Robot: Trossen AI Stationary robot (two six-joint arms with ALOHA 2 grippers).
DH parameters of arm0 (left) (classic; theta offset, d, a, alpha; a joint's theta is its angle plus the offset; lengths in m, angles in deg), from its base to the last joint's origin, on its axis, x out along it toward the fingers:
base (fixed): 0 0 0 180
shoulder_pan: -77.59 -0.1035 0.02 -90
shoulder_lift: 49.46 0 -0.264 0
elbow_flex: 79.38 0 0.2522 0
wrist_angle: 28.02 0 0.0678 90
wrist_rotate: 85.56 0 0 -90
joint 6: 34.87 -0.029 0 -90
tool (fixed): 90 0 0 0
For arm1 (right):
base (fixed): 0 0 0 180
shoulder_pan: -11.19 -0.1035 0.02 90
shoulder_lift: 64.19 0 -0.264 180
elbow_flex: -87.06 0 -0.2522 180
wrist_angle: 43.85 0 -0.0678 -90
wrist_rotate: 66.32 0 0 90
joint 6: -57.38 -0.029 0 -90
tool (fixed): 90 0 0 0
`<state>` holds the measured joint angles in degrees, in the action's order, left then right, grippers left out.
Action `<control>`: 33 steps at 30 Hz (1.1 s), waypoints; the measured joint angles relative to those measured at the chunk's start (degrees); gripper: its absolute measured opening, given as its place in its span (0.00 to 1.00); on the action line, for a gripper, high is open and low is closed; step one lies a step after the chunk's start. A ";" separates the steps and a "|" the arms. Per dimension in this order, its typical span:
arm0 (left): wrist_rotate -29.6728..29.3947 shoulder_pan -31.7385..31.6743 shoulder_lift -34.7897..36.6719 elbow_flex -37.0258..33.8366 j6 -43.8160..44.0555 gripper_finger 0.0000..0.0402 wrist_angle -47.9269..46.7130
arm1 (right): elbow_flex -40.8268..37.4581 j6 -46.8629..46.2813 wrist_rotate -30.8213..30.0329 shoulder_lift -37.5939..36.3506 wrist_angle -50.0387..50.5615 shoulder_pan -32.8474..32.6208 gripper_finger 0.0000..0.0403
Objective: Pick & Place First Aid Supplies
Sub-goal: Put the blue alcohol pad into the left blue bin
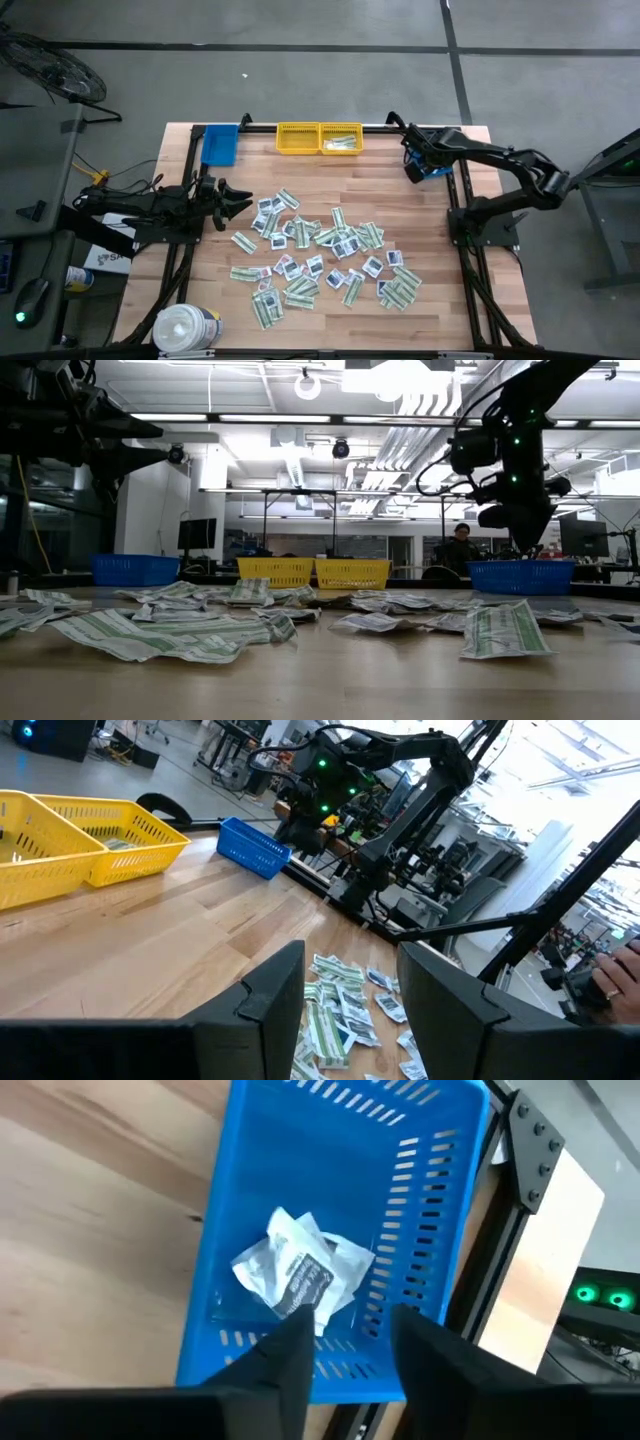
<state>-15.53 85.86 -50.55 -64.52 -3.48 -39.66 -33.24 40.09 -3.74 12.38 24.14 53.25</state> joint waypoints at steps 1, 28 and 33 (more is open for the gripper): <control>-0.02 -0.01 0.00 0.00 -0.01 0.40 -0.01 | -0.01 0.01 -0.07 0.00 0.26 -0.01 0.34; -0.09 0.00 0.01 0.02 0.00 0.40 0.46 | 0.08 -20.33 22.42 -8.70 6.47 -33.09 0.37; -0.08 0.00 0.00 0.01 0.00 0.40 0.56 | 0.08 -27.77 23.93 -8.49 5.35 -41.05 0.37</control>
<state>-15.61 85.86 -50.55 -64.51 -3.48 -39.10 -33.16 12.32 20.19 3.89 29.48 12.20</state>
